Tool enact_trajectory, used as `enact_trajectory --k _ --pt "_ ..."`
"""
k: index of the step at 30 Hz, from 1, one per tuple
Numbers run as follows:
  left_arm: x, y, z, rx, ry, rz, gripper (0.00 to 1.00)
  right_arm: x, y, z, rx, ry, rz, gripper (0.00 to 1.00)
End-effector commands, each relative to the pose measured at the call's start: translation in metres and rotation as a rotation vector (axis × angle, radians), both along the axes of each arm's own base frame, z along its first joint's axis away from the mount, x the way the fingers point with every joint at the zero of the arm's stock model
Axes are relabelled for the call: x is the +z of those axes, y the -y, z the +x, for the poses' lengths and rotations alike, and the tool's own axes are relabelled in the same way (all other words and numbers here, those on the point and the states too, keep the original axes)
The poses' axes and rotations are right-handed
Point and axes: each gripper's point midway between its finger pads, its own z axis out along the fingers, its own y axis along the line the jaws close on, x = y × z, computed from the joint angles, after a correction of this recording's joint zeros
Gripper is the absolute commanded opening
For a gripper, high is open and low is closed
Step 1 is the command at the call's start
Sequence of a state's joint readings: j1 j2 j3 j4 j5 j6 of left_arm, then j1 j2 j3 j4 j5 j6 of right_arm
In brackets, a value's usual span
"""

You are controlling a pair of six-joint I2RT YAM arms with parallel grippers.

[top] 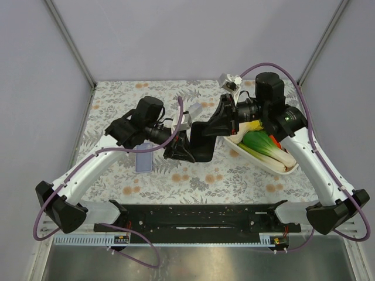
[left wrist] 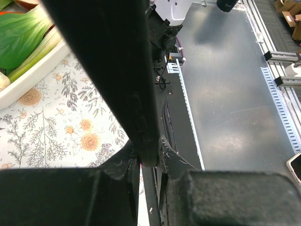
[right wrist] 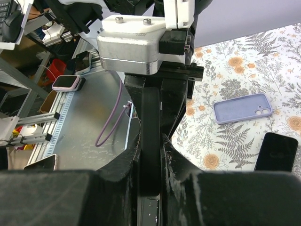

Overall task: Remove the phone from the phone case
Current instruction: Remove the phone case from the phone.

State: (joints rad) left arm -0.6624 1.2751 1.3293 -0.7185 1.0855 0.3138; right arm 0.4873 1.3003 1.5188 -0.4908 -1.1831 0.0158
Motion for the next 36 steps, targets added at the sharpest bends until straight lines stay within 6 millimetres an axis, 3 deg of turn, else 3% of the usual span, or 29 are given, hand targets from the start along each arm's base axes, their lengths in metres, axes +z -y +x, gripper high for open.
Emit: enact_trajectory --k 1,6,12,28,36 --pt "0.034 -0.003 -0.032 -0.182 0.11 -0.122 0.0 0.017 0.005 0.006 -0.041 0.062 0.021 0.0" --pt "0.018 0.0 -0.051 -0.27 0.201 -0.04 0.0 0.021 0.003 0.005 -0.01 0.064 0.031 0.0" --pt "-0.003 0.01 -0.06 -0.333 0.281 0.045 0.0 0.018 0.001 0.005 0.025 0.036 0.03 0.0" --pt "-0.008 0.024 -0.079 -0.463 0.39 0.077 0.0 0.003 -0.002 -0.001 0.103 -0.047 0.039 0.0" --pt "-0.012 0.031 -0.077 -0.493 0.404 0.095 0.0 0.0 -0.003 -0.006 0.133 -0.059 0.051 0.0"
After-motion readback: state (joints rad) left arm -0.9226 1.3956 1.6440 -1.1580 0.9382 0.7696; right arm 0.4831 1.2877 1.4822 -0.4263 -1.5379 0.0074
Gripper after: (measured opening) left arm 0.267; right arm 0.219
